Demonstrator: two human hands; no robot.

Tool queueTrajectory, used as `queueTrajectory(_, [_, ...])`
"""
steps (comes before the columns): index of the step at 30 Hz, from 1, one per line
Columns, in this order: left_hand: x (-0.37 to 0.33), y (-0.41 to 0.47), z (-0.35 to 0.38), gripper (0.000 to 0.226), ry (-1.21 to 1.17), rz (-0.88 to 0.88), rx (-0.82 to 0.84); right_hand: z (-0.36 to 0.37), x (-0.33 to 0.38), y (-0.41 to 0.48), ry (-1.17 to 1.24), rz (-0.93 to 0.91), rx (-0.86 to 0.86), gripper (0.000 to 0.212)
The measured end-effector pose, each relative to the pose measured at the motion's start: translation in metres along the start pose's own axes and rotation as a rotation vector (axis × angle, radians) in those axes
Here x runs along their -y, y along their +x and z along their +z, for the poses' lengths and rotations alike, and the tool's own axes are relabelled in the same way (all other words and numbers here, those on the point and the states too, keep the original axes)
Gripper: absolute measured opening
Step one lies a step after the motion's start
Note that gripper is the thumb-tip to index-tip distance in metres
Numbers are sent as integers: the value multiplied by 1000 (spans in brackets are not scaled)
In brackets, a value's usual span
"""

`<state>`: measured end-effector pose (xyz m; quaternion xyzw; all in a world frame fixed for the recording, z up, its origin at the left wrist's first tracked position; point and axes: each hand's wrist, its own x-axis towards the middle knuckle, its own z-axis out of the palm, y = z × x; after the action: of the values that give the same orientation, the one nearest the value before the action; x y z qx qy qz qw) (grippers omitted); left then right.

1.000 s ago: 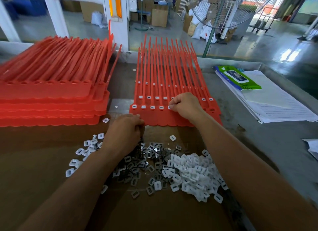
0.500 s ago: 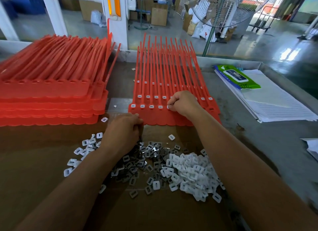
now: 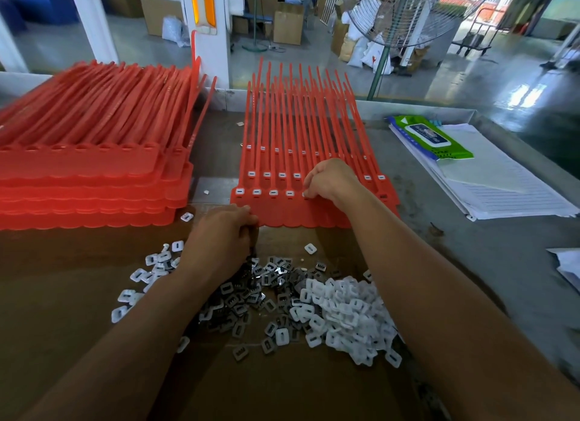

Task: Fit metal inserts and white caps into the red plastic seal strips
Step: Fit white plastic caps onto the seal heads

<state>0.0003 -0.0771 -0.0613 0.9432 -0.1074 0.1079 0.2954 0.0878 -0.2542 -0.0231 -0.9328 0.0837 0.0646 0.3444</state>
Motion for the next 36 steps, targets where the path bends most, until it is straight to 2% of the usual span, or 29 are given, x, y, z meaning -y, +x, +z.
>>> queueTrajectory(5, [0,0,0,32,18,-2,9,-1,-1,-1,31,-1,5,31])
queueTrajectory(9, [1,0,1,32,16,-7,13,0,-6,-6,-20,-66,-6,9])
queueTrajectory(12, [1,1,2,32,29,-6,23,3,-14,-6,42,-106,-45,22])
queueTrajectory(18, [1,1,1,32,35,3,24,-10,-25,-21,165,-228,21,14])
queueTrajectory(22, [2,1,1,34,42,6,15,-24,-32,-46,122,-304,-7,12])
queueTrajectory(29, [3,3,3,35,61,-4,19,-44,-52,-98,-8,-389,165,18])
queueTrajectory(36, [5,2,3,34,53,-8,27,-55,-71,-124,-105,-348,325,21])
